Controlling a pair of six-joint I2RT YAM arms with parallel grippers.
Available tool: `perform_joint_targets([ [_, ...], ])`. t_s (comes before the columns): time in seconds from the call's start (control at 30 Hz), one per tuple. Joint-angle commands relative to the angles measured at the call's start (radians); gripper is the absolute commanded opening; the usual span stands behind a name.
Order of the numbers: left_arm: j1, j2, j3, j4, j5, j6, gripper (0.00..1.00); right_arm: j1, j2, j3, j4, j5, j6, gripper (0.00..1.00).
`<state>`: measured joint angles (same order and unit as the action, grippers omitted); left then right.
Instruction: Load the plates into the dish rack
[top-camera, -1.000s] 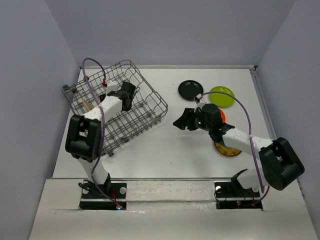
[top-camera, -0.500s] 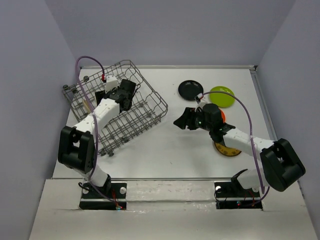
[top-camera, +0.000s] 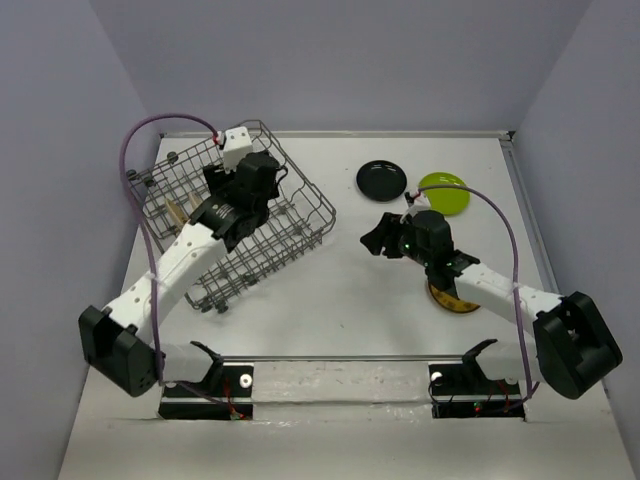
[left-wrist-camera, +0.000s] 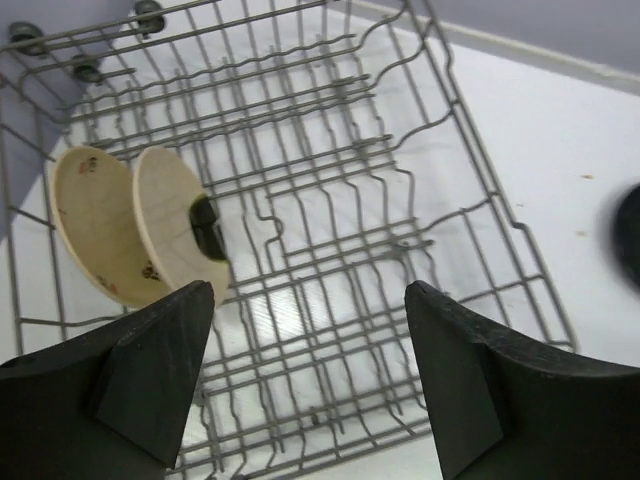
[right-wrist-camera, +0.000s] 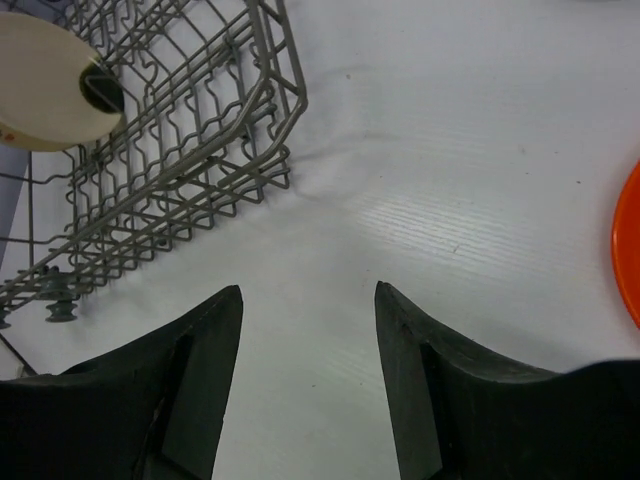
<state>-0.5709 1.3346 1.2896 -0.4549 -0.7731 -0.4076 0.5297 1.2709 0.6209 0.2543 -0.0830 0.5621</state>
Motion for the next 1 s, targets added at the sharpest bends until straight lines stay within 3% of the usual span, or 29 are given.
perform_joint_targets([
  [0.0,-0.001,-0.188,-0.132,0.204,0.236,0.043,0.91,-0.056,-0.013,-0.013,-0.012,0.091,0.018,0.57],
  [0.17,-0.003,-0.297,-0.277,0.304,0.4,0.047,0.99,-0.117,0.033,0.037,-0.041,0.04,0.061,0.46],
  [0.33,-0.001,-0.39,-0.371,0.374,0.57,0.059,0.99,-0.152,0.116,0.14,-0.089,0.107,0.108,0.24],
  [0.5,0.028,-0.44,-0.423,0.403,0.934,-0.002,0.99,-0.198,0.276,0.31,-0.13,0.186,0.157,0.16],
  [0.6,0.049,-0.466,-0.479,0.47,1.145,-0.086,0.99,-0.238,0.367,0.375,-0.148,0.203,0.214,0.19],
  [0.7,0.062,-0.508,-0.567,0.698,1.326,-0.192,0.99,-0.257,0.442,0.471,-0.17,0.241,0.269,0.39],
  [0.8,0.123,-0.508,-0.665,0.864,1.519,-0.318,0.99,-0.28,0.508,0.52,-0.188,0.255,0.305,0.48],
  [0.9,0.198,-0.489,-0.665,0.864,1.63,-0.312,0.99,-0.298,0.554,0.588,-0.216,0.266,0.326,0.51],
  [0.97,0.192,-0.506,-0.638,0.807,1.597,-0.251,0.99,-0.307,0.599,0.631,-0.236,0.272,0.34,0.52],
])
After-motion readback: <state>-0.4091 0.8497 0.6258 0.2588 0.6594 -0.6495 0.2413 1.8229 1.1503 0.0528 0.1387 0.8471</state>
